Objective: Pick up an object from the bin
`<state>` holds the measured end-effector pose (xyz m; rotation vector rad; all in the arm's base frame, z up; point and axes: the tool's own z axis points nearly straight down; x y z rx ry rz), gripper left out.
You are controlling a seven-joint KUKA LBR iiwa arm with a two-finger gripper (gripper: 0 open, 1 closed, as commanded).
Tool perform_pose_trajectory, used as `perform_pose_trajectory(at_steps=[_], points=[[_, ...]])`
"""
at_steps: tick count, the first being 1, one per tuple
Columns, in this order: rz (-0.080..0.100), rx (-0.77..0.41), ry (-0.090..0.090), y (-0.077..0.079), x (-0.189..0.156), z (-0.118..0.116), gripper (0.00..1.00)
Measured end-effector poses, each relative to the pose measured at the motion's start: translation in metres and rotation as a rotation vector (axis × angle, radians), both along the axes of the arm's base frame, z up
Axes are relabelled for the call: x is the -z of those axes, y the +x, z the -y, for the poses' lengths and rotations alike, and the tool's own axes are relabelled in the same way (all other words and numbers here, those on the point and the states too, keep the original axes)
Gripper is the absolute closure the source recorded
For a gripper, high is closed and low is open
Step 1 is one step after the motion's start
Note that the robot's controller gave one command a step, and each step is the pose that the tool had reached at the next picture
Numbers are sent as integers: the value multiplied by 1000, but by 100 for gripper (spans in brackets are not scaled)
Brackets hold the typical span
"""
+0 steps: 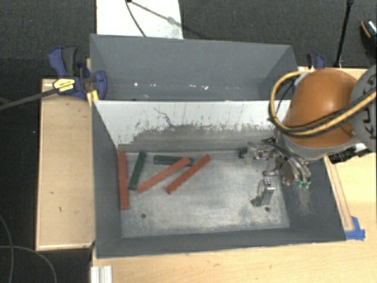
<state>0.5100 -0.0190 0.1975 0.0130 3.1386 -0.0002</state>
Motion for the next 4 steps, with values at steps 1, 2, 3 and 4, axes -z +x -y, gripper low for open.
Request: perform_pose_trajectory(at_steps=[1,2,3,4], points=[[-8,-112,4,7,114,-124,0],[1,-117,1,66,126,-133,0],[1,-117,1,64,125,-133,100],[7,-132,1,36,-33,-96,100]])
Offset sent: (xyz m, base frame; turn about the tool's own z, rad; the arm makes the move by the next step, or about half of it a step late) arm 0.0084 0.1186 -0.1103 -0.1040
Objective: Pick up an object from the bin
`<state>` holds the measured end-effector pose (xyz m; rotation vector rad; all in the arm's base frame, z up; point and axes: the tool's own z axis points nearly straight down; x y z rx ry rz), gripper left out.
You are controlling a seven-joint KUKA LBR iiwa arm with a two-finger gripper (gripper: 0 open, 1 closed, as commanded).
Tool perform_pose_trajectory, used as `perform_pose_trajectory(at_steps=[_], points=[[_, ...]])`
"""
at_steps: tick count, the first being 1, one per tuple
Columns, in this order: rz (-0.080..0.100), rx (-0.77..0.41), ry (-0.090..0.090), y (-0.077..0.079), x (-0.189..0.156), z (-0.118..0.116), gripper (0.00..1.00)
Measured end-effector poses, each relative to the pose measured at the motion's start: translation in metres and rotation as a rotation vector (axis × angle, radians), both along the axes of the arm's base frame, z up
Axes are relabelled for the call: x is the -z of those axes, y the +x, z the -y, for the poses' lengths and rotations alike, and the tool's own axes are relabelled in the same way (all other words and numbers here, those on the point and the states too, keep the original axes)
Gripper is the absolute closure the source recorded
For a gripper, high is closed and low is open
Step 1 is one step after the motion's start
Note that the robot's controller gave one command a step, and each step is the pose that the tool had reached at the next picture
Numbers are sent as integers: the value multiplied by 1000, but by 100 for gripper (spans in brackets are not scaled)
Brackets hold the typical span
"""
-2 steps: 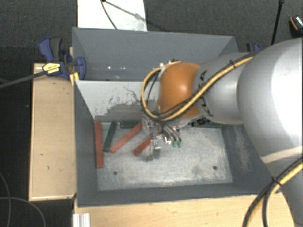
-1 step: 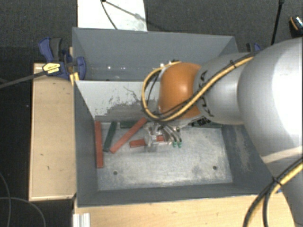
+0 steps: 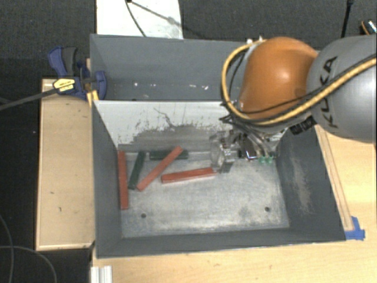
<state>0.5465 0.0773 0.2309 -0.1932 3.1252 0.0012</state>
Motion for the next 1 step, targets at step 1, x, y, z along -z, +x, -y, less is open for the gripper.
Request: perform_pose_trajectory(at_steps=[1], points=[[-12,164,-1,-12,63,12,100]])
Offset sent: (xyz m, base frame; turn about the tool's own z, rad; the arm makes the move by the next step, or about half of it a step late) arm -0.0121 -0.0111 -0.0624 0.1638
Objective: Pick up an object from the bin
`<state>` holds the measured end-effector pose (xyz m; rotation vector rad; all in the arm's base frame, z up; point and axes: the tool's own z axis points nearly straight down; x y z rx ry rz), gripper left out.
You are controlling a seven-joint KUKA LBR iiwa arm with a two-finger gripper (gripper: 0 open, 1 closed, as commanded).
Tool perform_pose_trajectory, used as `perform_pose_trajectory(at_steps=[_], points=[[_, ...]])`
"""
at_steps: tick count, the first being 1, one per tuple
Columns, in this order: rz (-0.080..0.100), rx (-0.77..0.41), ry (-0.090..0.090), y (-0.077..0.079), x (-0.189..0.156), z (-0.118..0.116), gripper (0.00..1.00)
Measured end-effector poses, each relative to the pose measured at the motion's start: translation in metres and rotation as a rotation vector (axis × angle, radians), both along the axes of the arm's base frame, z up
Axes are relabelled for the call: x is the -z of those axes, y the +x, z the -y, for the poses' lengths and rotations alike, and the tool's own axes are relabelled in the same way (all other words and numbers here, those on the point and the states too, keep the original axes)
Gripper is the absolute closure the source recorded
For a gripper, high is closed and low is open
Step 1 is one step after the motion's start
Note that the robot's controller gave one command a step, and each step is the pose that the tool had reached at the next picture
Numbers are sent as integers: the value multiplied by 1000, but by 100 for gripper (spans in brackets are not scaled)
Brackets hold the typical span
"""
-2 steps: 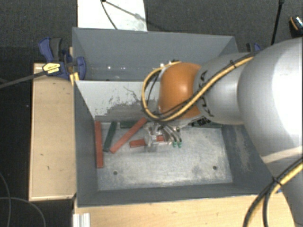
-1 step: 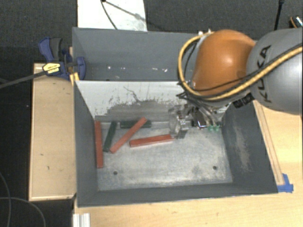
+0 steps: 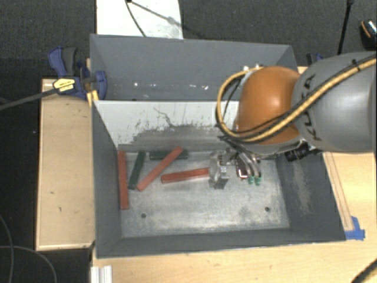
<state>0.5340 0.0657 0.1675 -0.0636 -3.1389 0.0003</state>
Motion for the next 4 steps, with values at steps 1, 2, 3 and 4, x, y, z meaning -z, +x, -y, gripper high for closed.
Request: perform_pose_trajectory(at_steps=[1,2,3,4], points=[[0,-64,4,-31,33,-112,100],[9,-229,2,-10,-17,-114,100],[0,-224,1,-34,13,-112,100],[4,-224,1,-32,11,-113,0]])
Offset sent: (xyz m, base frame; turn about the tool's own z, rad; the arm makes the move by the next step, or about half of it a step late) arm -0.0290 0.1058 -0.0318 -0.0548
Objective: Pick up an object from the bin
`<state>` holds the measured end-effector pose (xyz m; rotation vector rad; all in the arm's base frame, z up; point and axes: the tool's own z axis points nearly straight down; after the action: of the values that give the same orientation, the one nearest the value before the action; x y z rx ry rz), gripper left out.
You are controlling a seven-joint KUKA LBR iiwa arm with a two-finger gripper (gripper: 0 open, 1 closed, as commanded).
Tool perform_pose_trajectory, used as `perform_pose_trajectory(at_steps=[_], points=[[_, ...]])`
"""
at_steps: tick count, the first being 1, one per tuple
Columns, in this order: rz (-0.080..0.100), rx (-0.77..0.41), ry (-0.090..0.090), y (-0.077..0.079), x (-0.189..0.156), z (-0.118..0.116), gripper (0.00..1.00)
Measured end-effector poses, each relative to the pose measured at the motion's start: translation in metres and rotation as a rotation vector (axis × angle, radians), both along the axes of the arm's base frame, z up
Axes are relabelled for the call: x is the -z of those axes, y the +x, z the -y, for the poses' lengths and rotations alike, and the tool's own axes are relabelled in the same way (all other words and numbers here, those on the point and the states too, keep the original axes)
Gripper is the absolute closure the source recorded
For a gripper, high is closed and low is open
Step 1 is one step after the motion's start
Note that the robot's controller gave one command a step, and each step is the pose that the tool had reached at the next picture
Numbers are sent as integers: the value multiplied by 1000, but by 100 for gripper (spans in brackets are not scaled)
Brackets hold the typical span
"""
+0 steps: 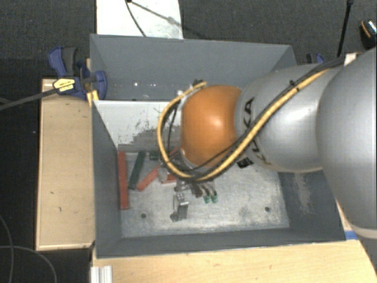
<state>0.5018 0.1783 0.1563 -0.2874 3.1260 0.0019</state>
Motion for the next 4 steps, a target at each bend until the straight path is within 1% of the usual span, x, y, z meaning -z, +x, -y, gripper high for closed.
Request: perform_pose_trajectory(at_steps=[1,2,3,4], points=[[-4,381,-2,33,87,16,0],[1,379,1,35,85,16,100],[-1,378,0,34,86,16,0],[2,163,3,74,83,-43,0]])
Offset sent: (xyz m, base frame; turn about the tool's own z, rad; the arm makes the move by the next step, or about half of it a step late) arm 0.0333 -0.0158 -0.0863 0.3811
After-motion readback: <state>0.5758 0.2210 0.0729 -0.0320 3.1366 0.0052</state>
